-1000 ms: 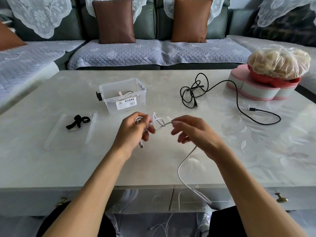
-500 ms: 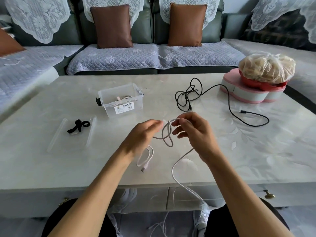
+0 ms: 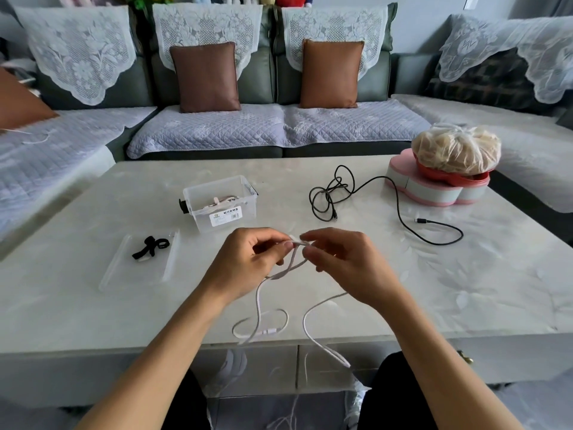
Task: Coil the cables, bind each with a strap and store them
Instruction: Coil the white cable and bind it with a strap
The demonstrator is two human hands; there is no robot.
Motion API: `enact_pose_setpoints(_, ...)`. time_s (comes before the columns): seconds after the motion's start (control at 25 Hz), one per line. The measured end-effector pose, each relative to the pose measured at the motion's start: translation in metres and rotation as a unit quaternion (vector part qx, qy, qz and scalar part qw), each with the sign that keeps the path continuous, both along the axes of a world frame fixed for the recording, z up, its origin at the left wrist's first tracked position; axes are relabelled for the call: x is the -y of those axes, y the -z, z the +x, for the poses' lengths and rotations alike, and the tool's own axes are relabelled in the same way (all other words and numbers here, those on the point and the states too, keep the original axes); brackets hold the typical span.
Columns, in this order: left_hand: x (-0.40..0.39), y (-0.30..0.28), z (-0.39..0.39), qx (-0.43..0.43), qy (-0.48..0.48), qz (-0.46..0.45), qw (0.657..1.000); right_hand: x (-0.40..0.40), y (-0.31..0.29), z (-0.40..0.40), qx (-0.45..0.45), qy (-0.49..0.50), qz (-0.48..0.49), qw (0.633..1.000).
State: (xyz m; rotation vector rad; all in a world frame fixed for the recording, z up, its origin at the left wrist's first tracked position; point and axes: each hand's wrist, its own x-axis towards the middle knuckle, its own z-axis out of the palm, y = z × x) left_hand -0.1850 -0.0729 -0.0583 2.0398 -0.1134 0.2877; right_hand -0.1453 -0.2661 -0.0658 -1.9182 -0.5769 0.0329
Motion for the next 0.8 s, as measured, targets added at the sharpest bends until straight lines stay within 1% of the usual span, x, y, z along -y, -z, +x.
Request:
enact_pose_setpoints(0.12,0.004,-0.020,-0.022,-0.002,0.005,-0.046,0.999,-0.002,-0.025,-0.020,-0.013,-0.004,0.039,0.999)
enact_pose_setpoints(0.2,0.009,-0.025,-0.038,-0.004,-0.010,-0.113,0.994,-0.004,-0.034,-0.037,-0.046,0.000,0.089,0.995)
enact_pose_setpoints(0.24,0.010,-0.026,-0.044,-0.004,-0.026,-0.169,0.985,-0.004,-0.036,-0.045,-0.066,0.012,0.118,0.991)
enact_pose_setpoints(0.28,0.010,-0.026,-0.053,-0.004,-0.042,-0.246,0.968,-0.004,-0.036,-0.055,-0.091,0.031,0.147,0.984)
enact_pose_setpoints(0.36,0.009,-0.025,-0.065,-0.008,-0.036,-0.418,0.908,-0.002,-0.033,-0.070,-0.151,0.062,0.198,0.966)
enact_pose_setpoints(0.4,0.007,-0.023,-0.072,-0.013,-0.020,-0.457,0.889,-0.002,-0.031,-0.078,-0.173,0.065,0.213,0.959)
enact_pose_setpoints(0.44,0.006,-0.024,-0.080,-0.020,0.002,-0.440,0.898,-0.002,-0.032,-0.087,-0.181,0.061,0.220,0.957)
enact_pose_setpoints(0.48,0.005,-0.024,-0.085,-0.030,0.024,-0.368,0.929,-0.002,-0.032,-0.093,-0.184,0.053,0.221,0.956)
enact_pose_setpoints(0.52,0.003,-0.023,-0.090,-0.033,0.041,-0.261,0.964,-0.003,-0.033,-0.098,-0.184,0.048,0.226,0.955)
enact_pose_setpoints(0.56,0.002,-0.024,-0.095,-0.023,0.050,-0.157,0.986,-0.003,-0.033,-0.101,-0.182,0.048,0.241,0.952)
enact_pose_setpoints(0.6,0.000,-0.024,-0.098,-0.006,0.052,-0.096,0.994,-0.003,-0.034,-0.102,-0.184,0.053,0.269,0.944)
enact_pose_setpoints(0.64,-0.003,-0.025,-0.102,0.008,0.051,-0.089,0.995,-0.003,-0.034,-0.103,-0.193,0.064,0.306,0.930)
enact_pose_setpoints(0.76,-0.007,-0.021,-0.114,-0.014,0.052,-0.217,0.975,-0.008,-0.028,-0.109,-0.250,0.075,0.401,0.878)
enact_pose_setpoints(0.8,-0.006,-0.016,-0.114,-0.025,0.034,-0.225,0.973,-0.011,-0.024,-0.111,-0.265,0.072,0.410,0.870)
